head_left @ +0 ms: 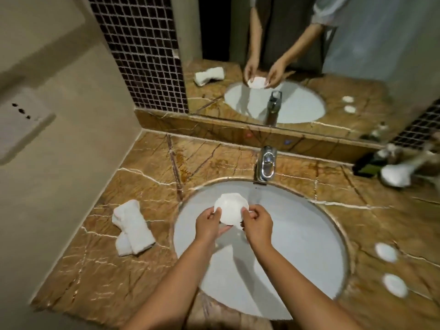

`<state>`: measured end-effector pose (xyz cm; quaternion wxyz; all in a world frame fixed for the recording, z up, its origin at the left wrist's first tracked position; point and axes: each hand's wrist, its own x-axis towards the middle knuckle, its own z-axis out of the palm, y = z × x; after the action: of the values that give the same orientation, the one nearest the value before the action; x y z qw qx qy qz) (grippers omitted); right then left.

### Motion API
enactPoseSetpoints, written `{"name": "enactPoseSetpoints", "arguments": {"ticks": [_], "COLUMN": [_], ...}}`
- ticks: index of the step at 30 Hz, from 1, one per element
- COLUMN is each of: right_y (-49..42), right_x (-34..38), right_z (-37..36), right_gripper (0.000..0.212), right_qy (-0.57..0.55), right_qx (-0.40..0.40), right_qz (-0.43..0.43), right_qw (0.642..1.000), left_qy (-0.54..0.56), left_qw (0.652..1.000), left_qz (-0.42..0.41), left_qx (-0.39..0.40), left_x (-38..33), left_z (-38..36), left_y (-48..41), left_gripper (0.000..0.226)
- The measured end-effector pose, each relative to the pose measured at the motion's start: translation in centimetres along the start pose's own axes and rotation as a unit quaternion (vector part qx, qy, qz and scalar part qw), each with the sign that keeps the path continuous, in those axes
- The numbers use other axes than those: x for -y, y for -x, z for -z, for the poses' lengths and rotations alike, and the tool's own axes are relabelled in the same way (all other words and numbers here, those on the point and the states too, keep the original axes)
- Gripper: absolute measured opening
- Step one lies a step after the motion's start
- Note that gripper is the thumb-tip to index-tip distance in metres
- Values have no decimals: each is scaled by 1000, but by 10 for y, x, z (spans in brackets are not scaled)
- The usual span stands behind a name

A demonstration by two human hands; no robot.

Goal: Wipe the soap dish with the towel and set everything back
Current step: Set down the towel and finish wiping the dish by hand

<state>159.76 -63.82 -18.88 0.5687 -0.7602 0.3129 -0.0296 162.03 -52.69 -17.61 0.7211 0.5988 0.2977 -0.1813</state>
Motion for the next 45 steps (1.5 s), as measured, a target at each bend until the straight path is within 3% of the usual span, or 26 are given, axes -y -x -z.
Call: {"name": "enactPoseSetpoints", "arguments": {"ticks": [4,8,13,15,24,28,36,40,45], "right_y": [-31,-79,-149,-172,-214,-215,-210,-187,-141], "right_x": [-23,-24,-16,-16,-28,-29,-32,-44,-69], "right_z": [69,123,155,158,141,141,146,167,204], "right_gripper": [12,7,9,19,20,30,33,28,29], "right_qy": [-12,-3,52,71,114,96,81,71,108], "right_qx": [-76,-91,-90,-90,-92,-100,-115,-129,-142], "right_qz": [-39,-54,-55,-53,-33,-19,-10,-1,6], "right_qw": [996,994,993,992,989,990,990,989,984], "left_qy": [-45,-74,-84,-104,-291,-338,-306,-370,-387], "left_qw": [996,994,995,994,950,930,940,908,894], "left_qz": [44,34,6,-16,-112,-145,-149,-196,-222], "left_qx": [57,79,53,37,-1,-3,13,0,33], "left_x": [20,23,19,17,8,3,4,10,35], "left_z": [-78,-152,-221,-236,-254,-254,-248,-243,-241], "left_y": [-1,-12,-48,-65,-111,-113,-106,-89,-51], "left_gripper": [27,24,28,27,27,27,31,33,18]}}
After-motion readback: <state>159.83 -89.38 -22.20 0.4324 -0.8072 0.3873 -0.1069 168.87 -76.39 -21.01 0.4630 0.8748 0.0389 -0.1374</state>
